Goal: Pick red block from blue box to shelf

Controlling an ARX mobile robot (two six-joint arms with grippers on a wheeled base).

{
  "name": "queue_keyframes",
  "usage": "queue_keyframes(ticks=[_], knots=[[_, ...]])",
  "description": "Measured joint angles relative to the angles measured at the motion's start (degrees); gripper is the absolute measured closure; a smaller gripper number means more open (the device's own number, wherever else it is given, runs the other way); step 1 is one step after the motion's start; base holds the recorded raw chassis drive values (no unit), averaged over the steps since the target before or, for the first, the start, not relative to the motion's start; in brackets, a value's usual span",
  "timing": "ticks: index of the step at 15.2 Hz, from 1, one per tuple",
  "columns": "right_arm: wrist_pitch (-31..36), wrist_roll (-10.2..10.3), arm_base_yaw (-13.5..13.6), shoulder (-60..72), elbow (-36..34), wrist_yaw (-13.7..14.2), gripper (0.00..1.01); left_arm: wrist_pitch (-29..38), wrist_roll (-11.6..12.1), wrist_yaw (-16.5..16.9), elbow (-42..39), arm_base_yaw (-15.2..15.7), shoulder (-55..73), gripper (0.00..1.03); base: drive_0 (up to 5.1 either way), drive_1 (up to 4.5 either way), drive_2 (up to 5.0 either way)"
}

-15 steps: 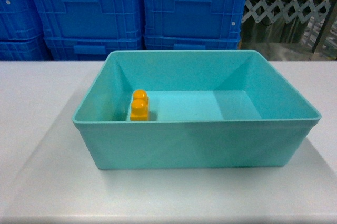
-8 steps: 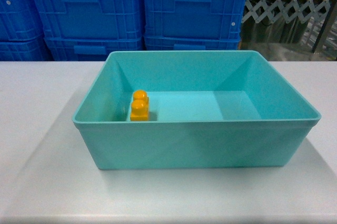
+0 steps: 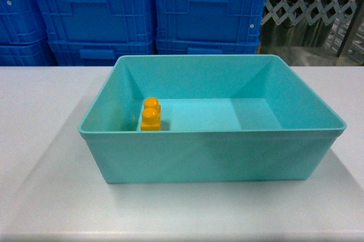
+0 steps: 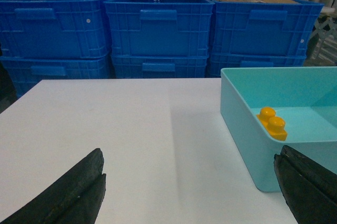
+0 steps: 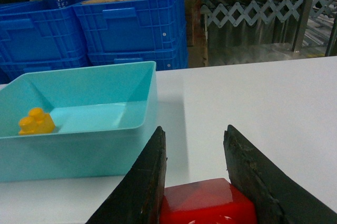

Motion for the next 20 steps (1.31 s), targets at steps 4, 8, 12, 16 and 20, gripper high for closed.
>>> queue_keyframes(ticks=[4,8,12,16,20], knots=[[0.0,0.0,0.0,0.0,0.0,0.0,0.73,0.0,0.0,0.0,0.0,0.0,0.0,0.05,0.0,0.0,0.0],[-0.02,0.0,0.0,0.0,-0.02,-0.04,0.73,0.0,0.0,-0.02,0.0,0.04,0.0,0.05,-2.1,-2.08,-2.1],[0.0,0.02,0.0,0.0,-0.02,-0.04,0.73,-0.02,0.0,0.0,0.0,-0.02,0.0,0.05,-1.8,-1.85,-1.8],[0.0,0.02,0.0,0.0,-0.02,-0.04,0.73,-0.02,0.0,0.0,0.0,-0.02,0.0,0.05,-1.6,-1.62,-1.6],[0.0,0.02,0.0,0.0,-0.02,-0.04,0.73,0.0,0.0,0.0,0.0,-0.02,0.0,0.05,-1.6,-1.61,-1.6]])
